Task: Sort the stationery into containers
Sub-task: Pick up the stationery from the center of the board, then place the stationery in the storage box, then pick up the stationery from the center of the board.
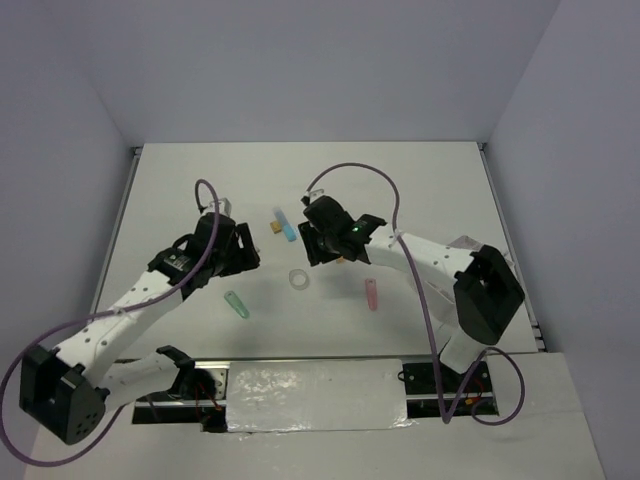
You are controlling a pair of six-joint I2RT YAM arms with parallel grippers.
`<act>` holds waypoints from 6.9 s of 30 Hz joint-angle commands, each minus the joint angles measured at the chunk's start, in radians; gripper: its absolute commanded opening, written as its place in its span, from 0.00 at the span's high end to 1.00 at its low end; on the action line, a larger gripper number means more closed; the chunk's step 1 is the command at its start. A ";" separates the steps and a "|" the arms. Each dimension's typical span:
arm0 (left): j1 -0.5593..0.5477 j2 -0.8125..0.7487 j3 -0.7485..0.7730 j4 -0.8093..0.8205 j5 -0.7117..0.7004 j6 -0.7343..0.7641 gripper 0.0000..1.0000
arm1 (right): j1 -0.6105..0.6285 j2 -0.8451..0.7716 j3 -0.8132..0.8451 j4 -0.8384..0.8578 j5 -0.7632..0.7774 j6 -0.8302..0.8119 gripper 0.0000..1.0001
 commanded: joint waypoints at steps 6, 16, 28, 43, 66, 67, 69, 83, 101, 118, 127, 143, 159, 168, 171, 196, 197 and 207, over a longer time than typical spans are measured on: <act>-0.061 0.213 -0.038 0.184 0.115 -0.083 0.24 | -0.081 -0.251 -0.006 -0.085 0.094 -0.035 0.47; -0.142 0.457 0.041 0.239 0.102 -0.078 0.33 | -0.093 -0.336 -0.078 -0.090 0.088 -0.046 0.46; -0.185 0.592 0.080 0.271 0.072 -0.094 0.33 | -0.098 -0.340 -0.125 -0.059 0.052 -0.068 0.46; -0.237 0.657 0.103 0.236 -0.033 -0.135 0.87 | -0.125 -0.363 -0.157 -0.010 -0.010 -0.075 0.46; -0.249 0.078 -0.149 0.704 0.156 -0.124 1.00 | -0.036 -0.478 -0.197 0.212 -0.346 0.186 0.37; -0.251 0.075 -0.152 0.705 0.164 -0.124 1.00 | -0.035 -0.475 -0.202 0.214 -0.322 0.192 0.37; -0.251 0.069 -0.164 0.722 0.176 -0.126 1.00 | -0.032 -0.471 -0.207 0.203 -0.286 0.197 0.37; -0.251 0.053 -0.189 0.767 0.236 -0.127 1.00 | -0.024 -0.423 -0.202 0.264 -0.318 0.227 0.96; -0.219 0.043 0.143 0.027 -0.115 -0.091 0.01 | -0.347 -0.599 -0.208 -0.086 -0.018 0.125 1.00; -0.188 -0.046 0.138 -0.229 -0.325 0.132 0.01 | -0.803 -0.566 -0.040 -0.470 0.519 0.142 1.00; -0.165 -0.088 0.114 -0.192 -0.270 0.164 0.01 | -0.902 -0.549 -0.139 -0.338 0.441 0.145 1.00; -0.167 -0.068 0.112 -0.178 -0.221 0.185 0.01 | -0.908 -0.560 -0.288 -0.254 0.384 0.189 0.99; -0.167 -0.060 0.107 -0.168 -0.186 0.204 0.01 | -0.908 -0.587 -0.306 -0.235 0.401 0.188 0.57; -0.168 -0.059 0.107 -0.169 -0.201 0.201 0.01 | -0.906 -0.610 -0.262 -0.235 0.369 0.150 0.49; -0.167 -0.051 0.109 -0.177 -0.224 0.189 0.01 | -0.883 -0.629 -0.227 -0.208 0.232 0.093 0.39; -0.128 0.082 0.097 -0.356 -0.401 -0.310 0.01 | -0.202 -0.373 -0.096 -0.156 0.004 -0.046 0.24; -0.128 0.096 0.065 -0.343 -0.360 -0.343 0.01 | -0.199 -0.388 -0.102 -0.143 -0.008 -0.049 0.24; -0.110 0.309 -0.011 -0.234 -0.257 -0.431 0.09 | -0.191 -0.480 -0.122 -0.119 -0.085 -0.095 0.24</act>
